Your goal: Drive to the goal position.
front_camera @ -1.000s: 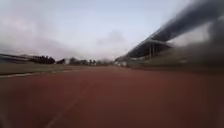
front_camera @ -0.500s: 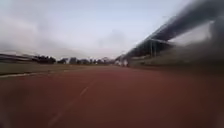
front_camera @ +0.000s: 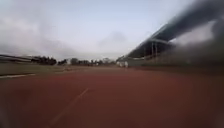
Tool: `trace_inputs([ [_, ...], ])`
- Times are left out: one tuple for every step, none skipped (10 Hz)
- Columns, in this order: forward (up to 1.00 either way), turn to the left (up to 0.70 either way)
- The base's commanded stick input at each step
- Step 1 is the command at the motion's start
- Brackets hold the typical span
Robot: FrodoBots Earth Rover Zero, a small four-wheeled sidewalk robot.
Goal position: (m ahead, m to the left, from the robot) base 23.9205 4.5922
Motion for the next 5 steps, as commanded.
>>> trace_inputs([
  [0.70, -0.22],
  [0.70, -0.22],
  [0.70, -0.21],
  [0.70, -0.20],
  [0.70, -0.06],
])
